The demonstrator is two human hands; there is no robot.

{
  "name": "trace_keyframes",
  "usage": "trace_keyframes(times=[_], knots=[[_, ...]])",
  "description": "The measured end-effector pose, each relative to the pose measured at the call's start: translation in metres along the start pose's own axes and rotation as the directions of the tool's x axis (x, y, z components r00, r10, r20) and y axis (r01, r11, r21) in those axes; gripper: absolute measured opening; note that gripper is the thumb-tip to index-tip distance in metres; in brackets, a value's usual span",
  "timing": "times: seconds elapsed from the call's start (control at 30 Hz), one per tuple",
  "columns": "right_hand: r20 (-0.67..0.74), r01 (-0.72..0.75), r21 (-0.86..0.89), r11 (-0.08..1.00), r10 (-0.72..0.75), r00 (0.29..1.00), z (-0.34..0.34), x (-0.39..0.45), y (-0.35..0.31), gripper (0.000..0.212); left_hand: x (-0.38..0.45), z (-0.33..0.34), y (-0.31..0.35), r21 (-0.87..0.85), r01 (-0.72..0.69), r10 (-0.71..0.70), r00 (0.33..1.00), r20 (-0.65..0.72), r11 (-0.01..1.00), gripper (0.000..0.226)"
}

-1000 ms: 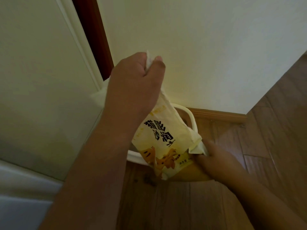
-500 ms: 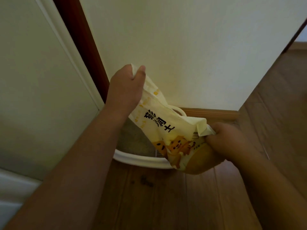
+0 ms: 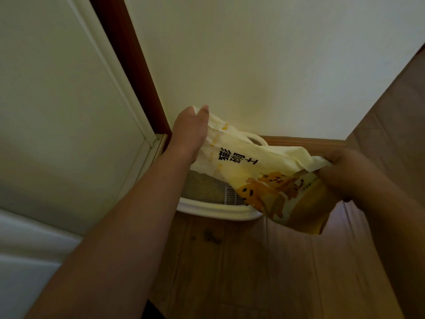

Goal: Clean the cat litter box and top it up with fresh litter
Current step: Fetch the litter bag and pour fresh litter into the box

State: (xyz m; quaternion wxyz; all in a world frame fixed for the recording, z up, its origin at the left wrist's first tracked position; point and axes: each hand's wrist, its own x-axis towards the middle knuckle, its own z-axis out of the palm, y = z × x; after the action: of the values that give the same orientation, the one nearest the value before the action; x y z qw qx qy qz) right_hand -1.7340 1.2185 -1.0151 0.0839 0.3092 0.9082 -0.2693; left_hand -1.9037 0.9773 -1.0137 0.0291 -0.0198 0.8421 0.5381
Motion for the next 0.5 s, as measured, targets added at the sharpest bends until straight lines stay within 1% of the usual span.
trace_keyframes(times=[0.07,0.17,0.27,0.33,0.43,0.5], knots=[[-0.008,0.002,-0.006,1.0,-0.002,1.0,0.0,0.002,0.0,0.033,0.003,0.004,-0.007,0.026,0.013,-0.013,1.0,0.013,1.0,0.043],[-0.026,0.015,-0.022,1.0,-0.015,1.0,0.001,0.003,0.0,0.027,0.011,0.011,-0.019,0.116,-0.002,0.0,1.0,0.012,0.993,0.043],[-0.042,0.016,-0.033,0.999,-0.017,0.999,0.002,0.006,0.003,0.02,0.021,0.017,-0.029,0.14,-0.013,0.013,1.0,0.004,0.99,0.043],[-0.041,0.02,-0.01,1.0,-0.02,0.999,0.005,0.01,0.005,0.024,0.024,0.019,-0.034,0.125,0.009,-0.01,1.0,0.004,0.992,0.044],[-0.045,0.047,0.068,0.997,-0.044,0.998,0.006,0.013,0.005,0.039,0.03,0.02,-0.044,0.072,0.061,-0.061,0.998,0.003,0.996,0.037],[-0.034,0.065,0.116,0.991,-0.061,0.998,0.004,0.012,0.006,0.038,0.031,0.023,-0.048,0.035,0.09,-0.091,0.996,0.016,0.995,0.038]])
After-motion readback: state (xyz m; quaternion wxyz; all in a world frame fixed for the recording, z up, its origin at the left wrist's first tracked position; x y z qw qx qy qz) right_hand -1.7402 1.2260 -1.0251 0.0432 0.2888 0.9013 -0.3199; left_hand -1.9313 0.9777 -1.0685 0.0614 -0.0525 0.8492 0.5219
